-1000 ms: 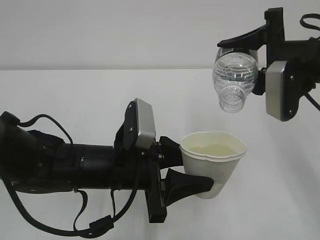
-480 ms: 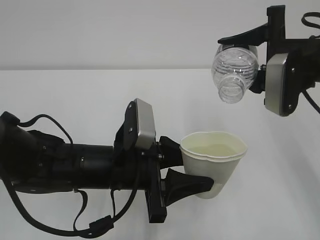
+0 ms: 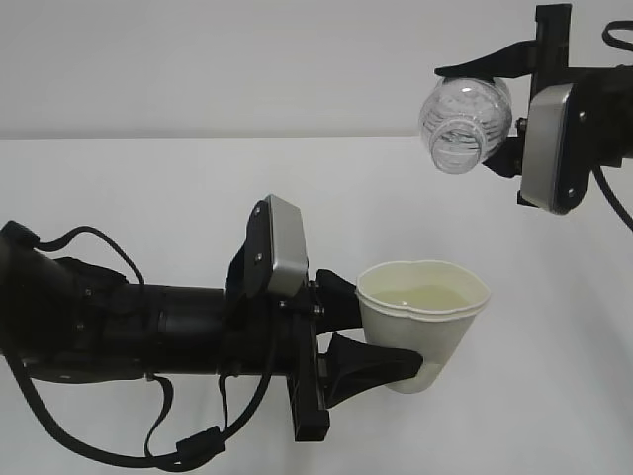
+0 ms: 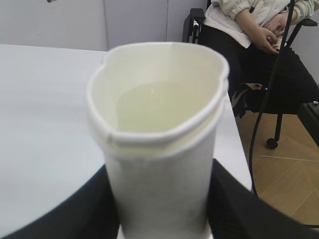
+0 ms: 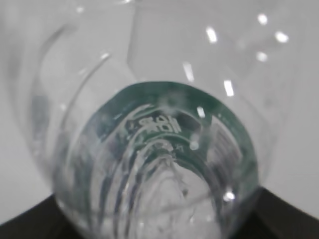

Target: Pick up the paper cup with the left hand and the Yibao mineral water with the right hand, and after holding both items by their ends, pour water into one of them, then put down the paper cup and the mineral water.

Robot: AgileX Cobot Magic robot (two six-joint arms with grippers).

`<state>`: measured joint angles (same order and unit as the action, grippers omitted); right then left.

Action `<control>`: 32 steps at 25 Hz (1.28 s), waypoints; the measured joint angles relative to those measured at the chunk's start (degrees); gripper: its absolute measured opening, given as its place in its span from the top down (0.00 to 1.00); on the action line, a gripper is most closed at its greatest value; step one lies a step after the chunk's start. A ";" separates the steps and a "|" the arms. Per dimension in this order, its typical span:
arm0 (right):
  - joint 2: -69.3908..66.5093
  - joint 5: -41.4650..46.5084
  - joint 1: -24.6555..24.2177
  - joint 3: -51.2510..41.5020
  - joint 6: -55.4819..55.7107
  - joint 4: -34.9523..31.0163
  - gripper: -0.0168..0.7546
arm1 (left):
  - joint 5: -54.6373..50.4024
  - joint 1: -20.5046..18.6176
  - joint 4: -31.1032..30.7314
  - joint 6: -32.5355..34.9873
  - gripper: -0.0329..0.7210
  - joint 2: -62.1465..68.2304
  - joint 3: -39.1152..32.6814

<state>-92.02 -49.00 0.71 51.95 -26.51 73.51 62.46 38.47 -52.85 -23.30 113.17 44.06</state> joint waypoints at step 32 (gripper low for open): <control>0.00 0.22 0.00 0.00 12.86 -4.30 0.38 | 0.32 0.00 0.00 0.36 0.47 0.00 0.00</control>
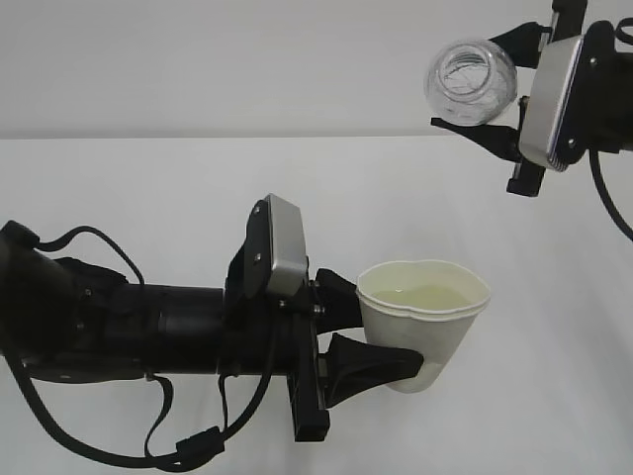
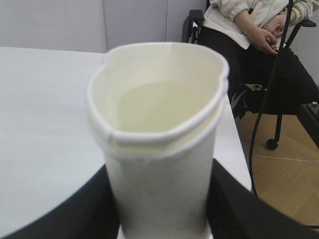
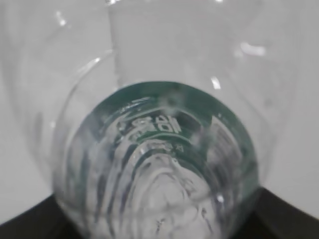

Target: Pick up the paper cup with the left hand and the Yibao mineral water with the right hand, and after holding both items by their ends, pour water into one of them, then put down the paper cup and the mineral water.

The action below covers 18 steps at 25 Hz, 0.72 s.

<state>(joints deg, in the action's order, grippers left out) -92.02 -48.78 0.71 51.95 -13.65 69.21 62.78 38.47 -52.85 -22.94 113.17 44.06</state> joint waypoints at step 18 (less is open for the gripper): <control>0.00 2.39 0.00 0.00 11.12 -0.93 0.38 | 0.00 0.00 0.00 0.00 0.47 0.00 0.00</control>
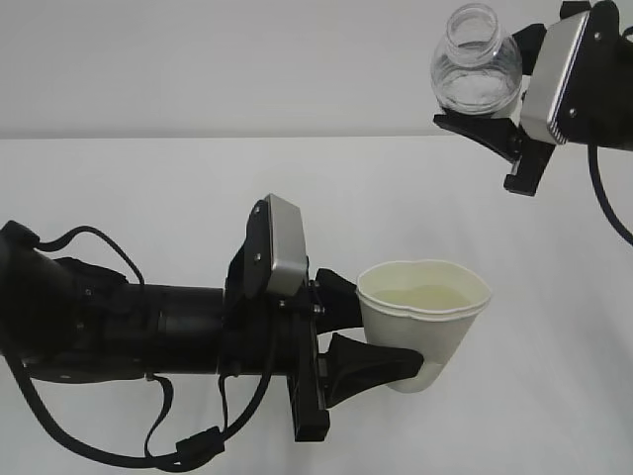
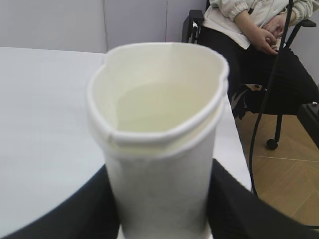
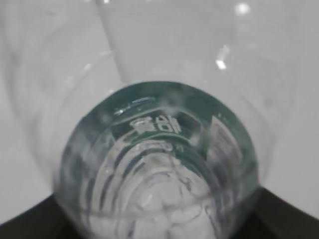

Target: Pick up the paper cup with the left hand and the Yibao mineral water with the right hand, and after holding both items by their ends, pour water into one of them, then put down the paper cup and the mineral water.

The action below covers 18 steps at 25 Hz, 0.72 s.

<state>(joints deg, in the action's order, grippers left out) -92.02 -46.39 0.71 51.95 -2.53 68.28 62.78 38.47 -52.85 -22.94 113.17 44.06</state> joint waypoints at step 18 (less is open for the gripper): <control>0.00 1.68 0.00 0.00 8.34 -1.85 0.38 | 0.00 0.00 0.00 0.14 0.47 0.00 0.00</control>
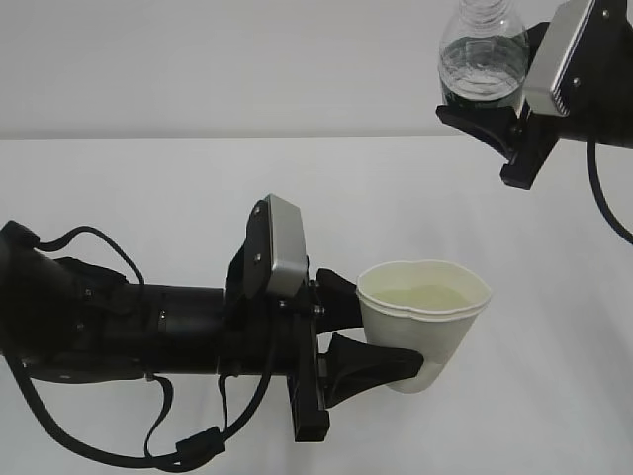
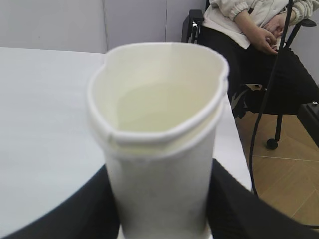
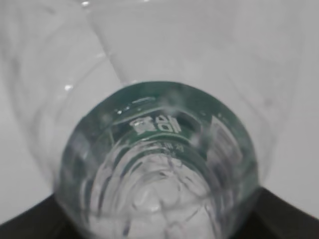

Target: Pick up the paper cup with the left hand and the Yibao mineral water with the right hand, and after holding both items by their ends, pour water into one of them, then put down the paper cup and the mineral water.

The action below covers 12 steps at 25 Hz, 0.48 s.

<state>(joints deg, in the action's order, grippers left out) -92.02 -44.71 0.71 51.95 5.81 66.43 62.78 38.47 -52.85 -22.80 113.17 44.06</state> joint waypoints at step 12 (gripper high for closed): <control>0.00 1.24 0.00 0.00 4.33 -0.34 0.38 | 0.00 0.00 0.00 0.27 0.47 0.00 0.00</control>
<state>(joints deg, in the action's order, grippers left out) -92.02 -43.47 0.71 51.95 10.14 66.09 62.78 38.47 -52.85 -22.53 113.17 44.06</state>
